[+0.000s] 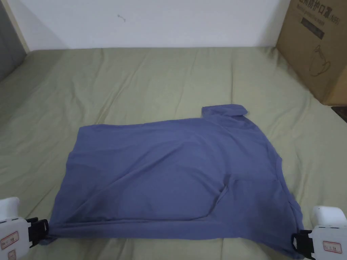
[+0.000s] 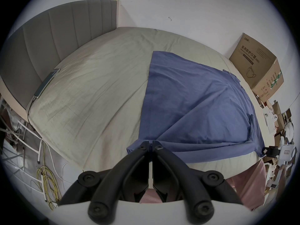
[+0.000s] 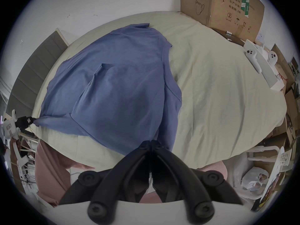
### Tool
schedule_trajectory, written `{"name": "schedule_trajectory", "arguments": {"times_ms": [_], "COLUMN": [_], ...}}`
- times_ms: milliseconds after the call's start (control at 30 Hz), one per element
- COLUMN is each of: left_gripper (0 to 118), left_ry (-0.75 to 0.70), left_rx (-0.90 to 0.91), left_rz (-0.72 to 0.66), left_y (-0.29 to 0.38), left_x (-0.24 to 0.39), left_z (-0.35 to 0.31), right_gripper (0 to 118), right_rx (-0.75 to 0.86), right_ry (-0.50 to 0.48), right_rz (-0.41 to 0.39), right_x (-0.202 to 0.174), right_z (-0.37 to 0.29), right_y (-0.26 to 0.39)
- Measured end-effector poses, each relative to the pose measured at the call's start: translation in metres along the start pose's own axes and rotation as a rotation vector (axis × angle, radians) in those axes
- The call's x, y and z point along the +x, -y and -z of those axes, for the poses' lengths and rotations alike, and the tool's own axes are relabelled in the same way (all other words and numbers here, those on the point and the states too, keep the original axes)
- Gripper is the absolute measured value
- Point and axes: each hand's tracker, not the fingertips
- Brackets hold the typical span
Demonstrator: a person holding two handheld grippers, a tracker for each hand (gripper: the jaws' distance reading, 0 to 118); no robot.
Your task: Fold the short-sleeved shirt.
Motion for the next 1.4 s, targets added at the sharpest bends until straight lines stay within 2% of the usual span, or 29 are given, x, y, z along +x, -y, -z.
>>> {"name": "schedule_trajectory", "arguments": {"times_ms": [67, 300, 400, 567, 667, 700, 733, 767, 800, 833, 933, 967, 1000, 1033, 1067, 1100, 1133, 1200, 1267, 1400], "left_gripper": [1, 1, 1, 1, 3, 11, 32, 71, 96, 107, 104, 96, 80, 55, 16, 0, 0, 0, 0, 1], "left_ry": [0.001, -0.003, 0.002, -0.005, -0.040, -0.051, -0.054, -0.098, -0.115, -0.115, -0.067, -0.065, -0.055, -0.032, -0.014, -0.017, -0.019, -0.019, 0.016, 0.002], "left_rx": [0.000, 0.028, 0.040, 0.027, -0.026, -0.037, -0.064, -0.086, -0.094, -0.089, -0.037, -0.046, -0.049, -0.007, 0.022, 0.011, 0.015, 0.016, -0.022, 0.012], "left_rz": [-0.002, 0.022, 0.022, 0.033, 0.096, 0.105, 0.104, 0.104, 0.116, 0.116, 0.081, 0.063, 0.047, 0.027, 0.019, 0.012, 0.004, -0.006, -0.037, -0.102], "left_y": [0.000, -0.028, -0.054, -0.101, -0.113, -0.114, -0.116, -0.116, -0.114, -0.112, -0.104, -0.102, -0.099, -0.092, -0.086, -0.080, -0.070, -0.053, -0.038, -0.033], "left_x": [0.000, 0.006, 0.008, 0.013, 0.020, 0.022, 0.022, 0.024, 0.024, 0.023, 0.013, 0.010, 0.008, 0.005, 0.002, 0.000, -0.001, -0.004, -0.007, -0.012], "left_z": [-0.001, -0.009, -0.003, 0.036, 0.072, 0.080, 0.086, 0.089, 0.090, 0.089, 0.066, 0.057, 0.050, 0.039, 0.030, 0.025, 0.021, 0.018, 0.023, 0.031], "right_gripper": [0, 0, 0, 0, 0, 2, 13, 48, 79, 89, 86, 74, 57, 36, 5, 0, 0, 0, 0, 0], "right_rx": [0.041, 0.116, 0.160, 0.149, 0.094, 0.093, 0.077, 0.053, 0.041, 0.047, 0.083, 0.100, 0.134, 0.155, 0.171, 0.188, 0.209, 0.171, 0.145, 0.120], "right_ry": [-0.007, -0.042, -0.067, -0.037, 0.023, 0.042, 0.053, 0.094, 0.122, 0.098, 0.023, 0.029, 0.022, 0.026, 0.039, 0.043, 0.060, -0.006, -0.018, -0.034], "right_rz": [0.040, 0.013, 0.043, 0.040, 0.027, 0.033, 0.020, 0.012, 0.007, 0.003, 0.003, -0.014, -0.036, -0.042, -0.043, -0.041, -0.023, -0.027, -0.013, -0.004], "right_x": [0.000, -0.002, -0.002, -0.008, -0.015, -0.017, -0.019, -0.023, -0.025, -0.026, -0.028, -0.031, -0.032, -0.035, -0.038, -0.040, -0.043, -0.041, -0.044, -0.045], "right_z": [-0.006, -0.037, -0.034, 0.006, 0.048, 0.058, 0.069, 0.075, 0.078, 0.078, 0.055, 0.044, 0.035, 0.024, 0.015, 0.010, 0.007, 0.006, 0.006, 0.007], "right_y": [-0.003, -0.049, -0.090, -0.155, -0.177, -0.180, -0.182, -0.181, -0.180, -0.178, -0.164, -0.159, -0.154, -0.148, -0.140, -0.131, -0.122, -0.107, -0.092, -0.080]}}
